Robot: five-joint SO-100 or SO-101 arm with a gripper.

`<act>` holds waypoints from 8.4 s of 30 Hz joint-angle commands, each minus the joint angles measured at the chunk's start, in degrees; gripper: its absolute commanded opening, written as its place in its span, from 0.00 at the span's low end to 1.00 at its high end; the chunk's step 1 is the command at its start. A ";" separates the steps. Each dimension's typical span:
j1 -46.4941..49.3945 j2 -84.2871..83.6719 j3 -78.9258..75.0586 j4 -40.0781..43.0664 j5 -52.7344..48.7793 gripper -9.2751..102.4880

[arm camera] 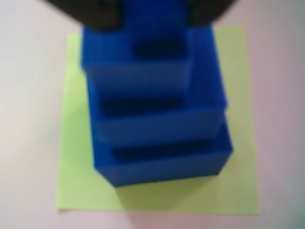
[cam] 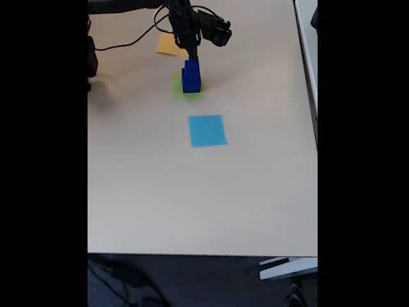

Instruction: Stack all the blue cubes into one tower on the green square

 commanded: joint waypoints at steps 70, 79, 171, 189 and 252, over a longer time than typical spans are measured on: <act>-6.77 10.02 -18.63 -14.94 -26.72 0.08; -6.77 37.35 3.16 -14.77 -44.65 0.08; -2.72 112.68 112.50 -22.50 -88.24 0.08; -2.72 112.68 112.15 -22.41 -88.15 0.08; -2.72 112.68 112.15 -22.50 -88.15 0.08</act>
